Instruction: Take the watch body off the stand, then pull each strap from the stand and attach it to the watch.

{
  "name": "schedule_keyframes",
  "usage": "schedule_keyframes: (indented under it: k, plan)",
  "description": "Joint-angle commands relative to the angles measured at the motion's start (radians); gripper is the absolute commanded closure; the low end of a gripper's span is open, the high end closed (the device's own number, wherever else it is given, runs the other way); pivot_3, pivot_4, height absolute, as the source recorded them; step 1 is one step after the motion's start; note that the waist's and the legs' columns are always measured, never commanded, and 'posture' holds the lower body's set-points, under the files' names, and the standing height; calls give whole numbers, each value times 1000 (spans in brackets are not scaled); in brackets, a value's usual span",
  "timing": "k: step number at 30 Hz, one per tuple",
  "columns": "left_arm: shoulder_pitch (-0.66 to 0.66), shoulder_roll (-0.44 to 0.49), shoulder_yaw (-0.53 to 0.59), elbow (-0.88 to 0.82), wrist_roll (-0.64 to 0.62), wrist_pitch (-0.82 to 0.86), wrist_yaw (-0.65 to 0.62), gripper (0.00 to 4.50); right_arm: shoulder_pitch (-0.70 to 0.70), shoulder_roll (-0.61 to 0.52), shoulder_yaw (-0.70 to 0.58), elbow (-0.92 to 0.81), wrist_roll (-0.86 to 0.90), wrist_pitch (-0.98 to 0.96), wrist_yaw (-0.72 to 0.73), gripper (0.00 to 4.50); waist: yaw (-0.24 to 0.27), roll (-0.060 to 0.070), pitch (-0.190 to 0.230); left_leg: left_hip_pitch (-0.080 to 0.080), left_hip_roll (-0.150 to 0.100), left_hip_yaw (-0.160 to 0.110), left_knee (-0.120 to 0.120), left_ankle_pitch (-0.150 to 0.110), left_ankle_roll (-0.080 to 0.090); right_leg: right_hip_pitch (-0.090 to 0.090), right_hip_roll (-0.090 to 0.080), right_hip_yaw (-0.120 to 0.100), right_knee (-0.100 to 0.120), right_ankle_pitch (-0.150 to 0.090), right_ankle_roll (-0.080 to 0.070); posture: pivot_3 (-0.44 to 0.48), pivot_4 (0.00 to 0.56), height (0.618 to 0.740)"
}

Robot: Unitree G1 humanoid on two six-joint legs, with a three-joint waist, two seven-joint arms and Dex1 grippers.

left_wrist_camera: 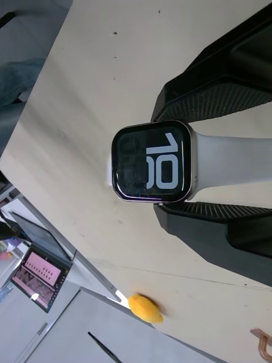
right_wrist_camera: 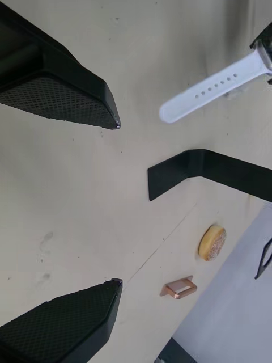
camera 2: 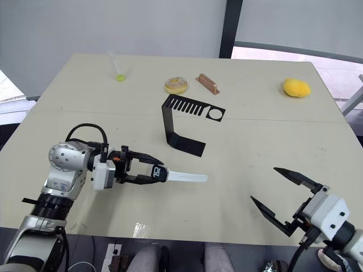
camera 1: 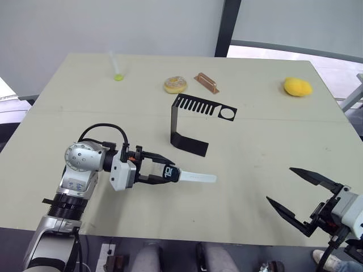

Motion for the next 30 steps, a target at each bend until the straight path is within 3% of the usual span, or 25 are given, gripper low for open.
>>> schedule_keyframes:
  k: [1,5,11,16,19,22,27,30]
  plan:
    - [14,7,-13,-83,-12,127,56,2923,-16,8,-3,-53,44,22,-16,52,1,0,0,0,0,0,0,0,0,0,0,0,0,0,0,0,150,740]
    - [6,-1,-65,-168,8,380,131,2923,-57,-6,18,-101,82,81,-39,52,2,0,0,-1,0,0,0,0,0,0,0,0,0,0,0,0,150,740]
    - [-73,-91,-189,-214,80,732,257,2923,-101,-23,31,-135,121,152,-40,52,5,0,0,-1,-1,-1,1,0,0,0,0,0,0,0,0,0,150,740]
    - [-95,-163,-326,-164,201,862,309,2923,-64,-39,55,-151,112,178,4,52,4,0,0,-1,-2,-1,1,0,0,0,1,0,0,0,1,0,150,740]
    - [-98,-174,-359,-142,250,857,322,2923,-45,-37,60,-152,113,182,13,52,1,0,0,-1,-1,-1,1,0,0,0,2,2,0,0,0,0,150,740]
    - [-96,-172,-369,-123,290,846,339,2923,-26,-34,60,-135,104,170,33,52,1,0,0,0,-1,-1,1,0,0,0,2,3,1,0,0,0,150,740]
    - [-65,-167,-310,-137,235,869,322,2923,-28,-38,47,-85,103,153,73,52,4,0,0,-1,-1,-1,1,0,0,0,2,2,0,0,0,0,150,740]
    - [-28,-170,-244,-160,171,814,305,1489,-32,-52,28,-18,94,129,123,0,4,0,0,-1,-1,-1,1,0,0,0,2,2,0,0,0,0,150,740]
